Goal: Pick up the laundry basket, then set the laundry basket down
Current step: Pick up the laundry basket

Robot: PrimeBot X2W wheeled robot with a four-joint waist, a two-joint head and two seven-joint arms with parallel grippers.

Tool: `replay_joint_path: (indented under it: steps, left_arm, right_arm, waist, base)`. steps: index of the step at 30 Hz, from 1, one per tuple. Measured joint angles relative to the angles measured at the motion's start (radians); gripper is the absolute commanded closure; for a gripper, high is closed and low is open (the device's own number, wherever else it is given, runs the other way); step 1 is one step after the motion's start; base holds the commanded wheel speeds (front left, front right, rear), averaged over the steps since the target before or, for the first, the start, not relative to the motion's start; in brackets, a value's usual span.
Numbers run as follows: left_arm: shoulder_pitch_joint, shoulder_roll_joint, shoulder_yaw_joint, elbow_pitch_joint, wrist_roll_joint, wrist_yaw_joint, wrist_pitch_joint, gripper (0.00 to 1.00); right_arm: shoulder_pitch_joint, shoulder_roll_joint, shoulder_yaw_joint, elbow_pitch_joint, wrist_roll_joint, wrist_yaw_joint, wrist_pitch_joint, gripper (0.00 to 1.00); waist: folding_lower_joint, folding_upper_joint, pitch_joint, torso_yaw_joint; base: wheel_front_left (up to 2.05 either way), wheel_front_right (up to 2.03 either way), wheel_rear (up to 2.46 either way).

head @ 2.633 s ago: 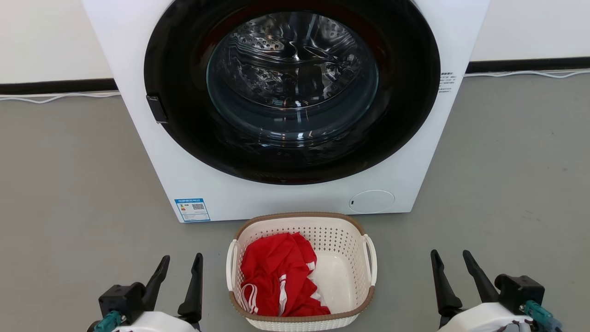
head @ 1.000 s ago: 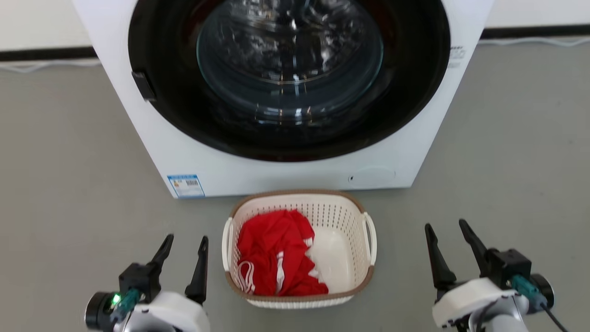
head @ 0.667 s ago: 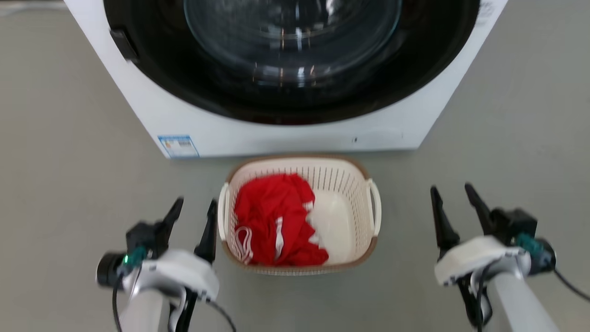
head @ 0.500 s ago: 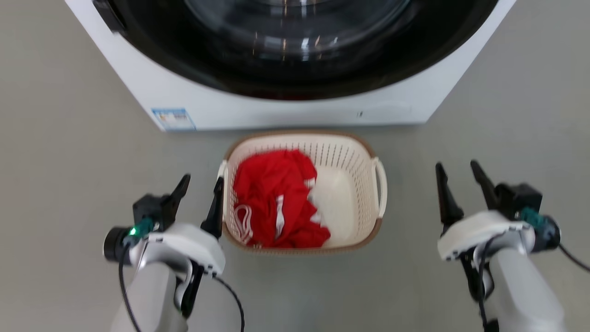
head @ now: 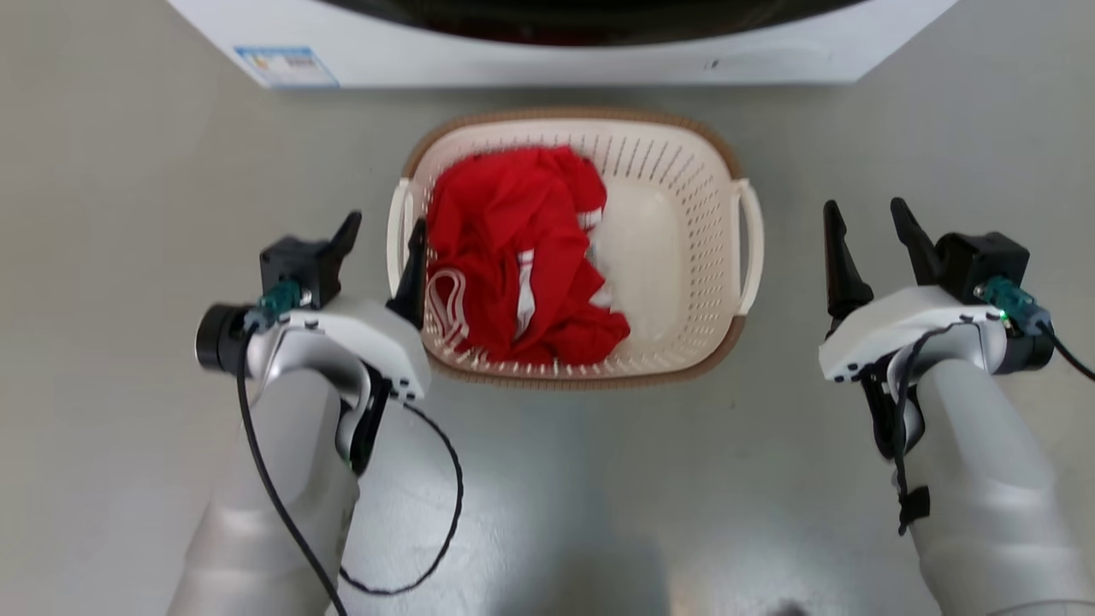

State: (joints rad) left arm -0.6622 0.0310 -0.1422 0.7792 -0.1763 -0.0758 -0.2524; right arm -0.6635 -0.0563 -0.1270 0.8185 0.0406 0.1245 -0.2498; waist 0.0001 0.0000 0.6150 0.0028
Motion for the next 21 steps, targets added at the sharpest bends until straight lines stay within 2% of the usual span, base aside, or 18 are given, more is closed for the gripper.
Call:
replay_joint_path:
  steps: [8,21]
  left_arm:
    - [-0.096,-0.001,-0.036,0.089,-0.011,0.016,-0.003,0.00]
    - [-0.204,-0.004,-0.057,0.205,-0.039,0.025,-0.003,0.00]
  right_arm:
    - [-0.080,-0.002,0.023,0.084,-0.002,0.000,0.000,0.00]
    - [-0.159,-0.006,0.050,0.166,0.032,0.000,-0.001,0.00]
  waist:
    - [0.0000,0.0000,0.092,0.019]
    - [0.0000,0.0000,0.162,0.026]
  base:
    - [0.00,0.00,0.00]
    - [0.00,0.00,0.00]
